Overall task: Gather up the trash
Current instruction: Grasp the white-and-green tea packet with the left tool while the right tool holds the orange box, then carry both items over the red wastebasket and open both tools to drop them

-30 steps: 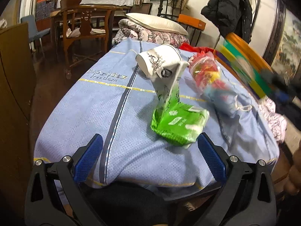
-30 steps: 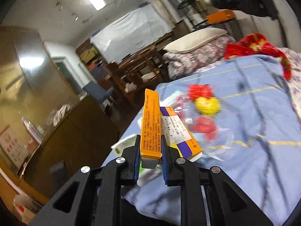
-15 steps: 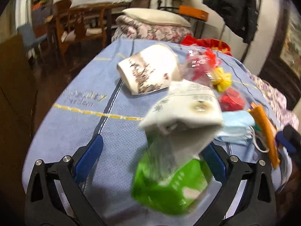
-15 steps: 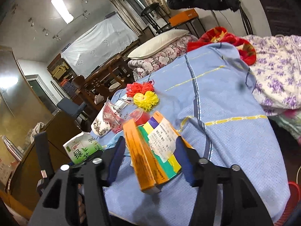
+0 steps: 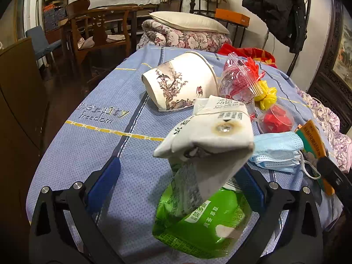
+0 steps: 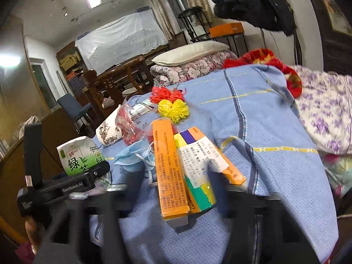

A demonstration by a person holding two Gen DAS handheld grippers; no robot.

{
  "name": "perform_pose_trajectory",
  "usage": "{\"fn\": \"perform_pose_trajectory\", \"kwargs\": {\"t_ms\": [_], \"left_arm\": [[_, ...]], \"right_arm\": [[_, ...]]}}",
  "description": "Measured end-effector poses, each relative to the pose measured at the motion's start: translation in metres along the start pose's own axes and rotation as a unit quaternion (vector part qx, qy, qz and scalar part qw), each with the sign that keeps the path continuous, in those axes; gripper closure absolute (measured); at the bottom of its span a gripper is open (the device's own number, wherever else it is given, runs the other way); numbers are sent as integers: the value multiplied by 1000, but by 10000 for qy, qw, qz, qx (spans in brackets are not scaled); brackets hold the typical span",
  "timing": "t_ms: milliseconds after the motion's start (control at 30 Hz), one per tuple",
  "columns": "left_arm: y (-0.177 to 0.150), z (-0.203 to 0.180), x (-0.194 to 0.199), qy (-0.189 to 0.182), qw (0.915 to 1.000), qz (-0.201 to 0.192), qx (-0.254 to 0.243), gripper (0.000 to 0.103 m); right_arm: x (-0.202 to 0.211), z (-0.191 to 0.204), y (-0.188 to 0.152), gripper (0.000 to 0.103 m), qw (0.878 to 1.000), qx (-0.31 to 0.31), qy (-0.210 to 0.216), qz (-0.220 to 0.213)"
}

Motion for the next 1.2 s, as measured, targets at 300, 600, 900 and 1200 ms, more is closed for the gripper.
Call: {"fn": "perform_pose_trajectory", "kwargs": {"t_ms": [300, 600, 900, 1200], "left_arm": [[10, 8, 2, -332, 9992, -11, 207, 8], [8, -8, 28, -840, 9953, -423, -233, 74], [-4, -16, 69, -963, 9930, -624, -284, 76], [6, -48, 143, -1122, 9850, -1171, -595, 76]], "right_arm": [[14, -9, 7, 81, 9977, -305, 468, -392], [12, -11, 7, 80, 9964, -451, 619, -364], [23, -6, 18, 81, 9938, -581, 874, -376], [117, 5, 59, 81, 9916, -50, 1071, -724]]}}
Point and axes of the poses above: each gripper's, at about its wrist camera, not at the fingertips, and x roughly against the way its jaws point, z to its left, y to its top, the point moved 9 cm from there along -x, roughly the way its jaws point, and after that the axes turned 6 degrees about z, right-handed, at the moved point
